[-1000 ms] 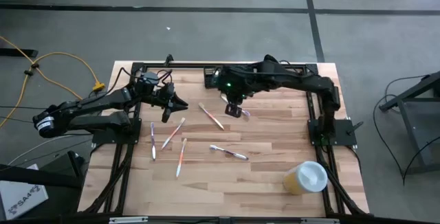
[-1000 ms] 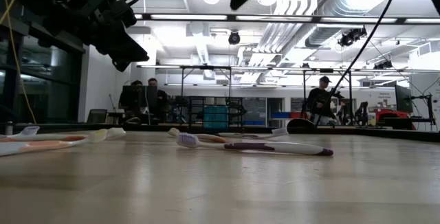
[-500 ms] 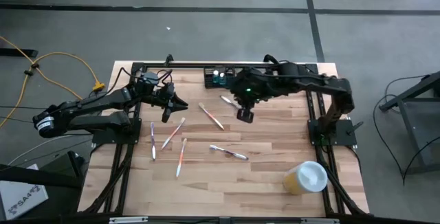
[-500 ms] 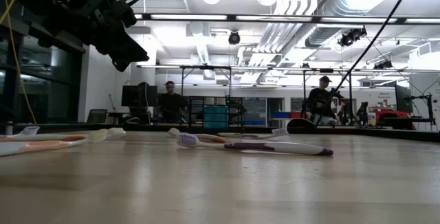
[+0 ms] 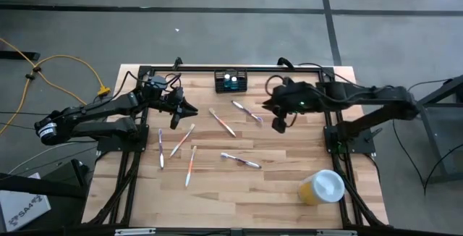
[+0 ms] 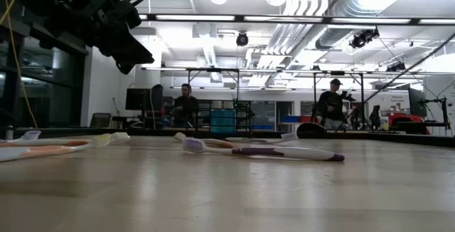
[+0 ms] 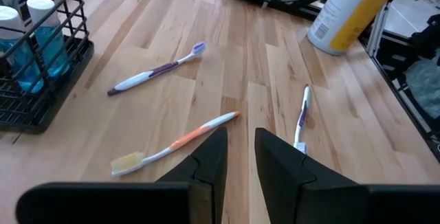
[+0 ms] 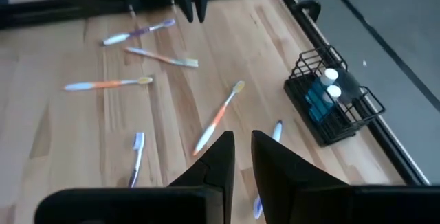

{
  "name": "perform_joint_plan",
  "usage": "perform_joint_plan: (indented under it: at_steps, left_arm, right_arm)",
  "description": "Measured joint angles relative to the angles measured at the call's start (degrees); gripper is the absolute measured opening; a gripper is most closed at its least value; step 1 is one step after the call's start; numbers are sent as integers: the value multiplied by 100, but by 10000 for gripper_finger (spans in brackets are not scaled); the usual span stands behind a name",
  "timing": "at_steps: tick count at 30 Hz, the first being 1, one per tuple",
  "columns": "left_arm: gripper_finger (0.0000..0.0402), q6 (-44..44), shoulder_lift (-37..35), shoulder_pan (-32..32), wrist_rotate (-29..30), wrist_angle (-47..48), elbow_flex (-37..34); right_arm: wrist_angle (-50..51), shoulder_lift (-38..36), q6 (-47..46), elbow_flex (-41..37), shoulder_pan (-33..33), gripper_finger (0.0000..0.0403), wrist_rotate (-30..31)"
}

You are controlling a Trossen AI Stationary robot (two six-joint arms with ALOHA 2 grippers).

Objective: Pick & Place toothbrushing station
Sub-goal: Put the left orange toothbrush into the wire organizer

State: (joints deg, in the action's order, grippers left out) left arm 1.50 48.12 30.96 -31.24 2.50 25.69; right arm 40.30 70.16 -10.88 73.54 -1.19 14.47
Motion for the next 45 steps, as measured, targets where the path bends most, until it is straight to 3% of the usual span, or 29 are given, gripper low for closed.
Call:
perform_joint_plan:
  at_steps: [11,22,35,45]
  left_arm:
    - [71,2,-1,0,0,0,0]
    - [71,0,0,-2,0,0,0]
    - [71,0,0,-2,0,0,0]
    - [71,0,0,0,0,0,0]
  right_arm:
    - [-2837,-1625,215,-2844,83,43,-251]
    - [-3862,-2708,195,-4406,81,43,-276]
    - [-4116,-3569,261,-5229,83,43,-316]
    - [-4101,-3625,327,-5283,81,43,-351]
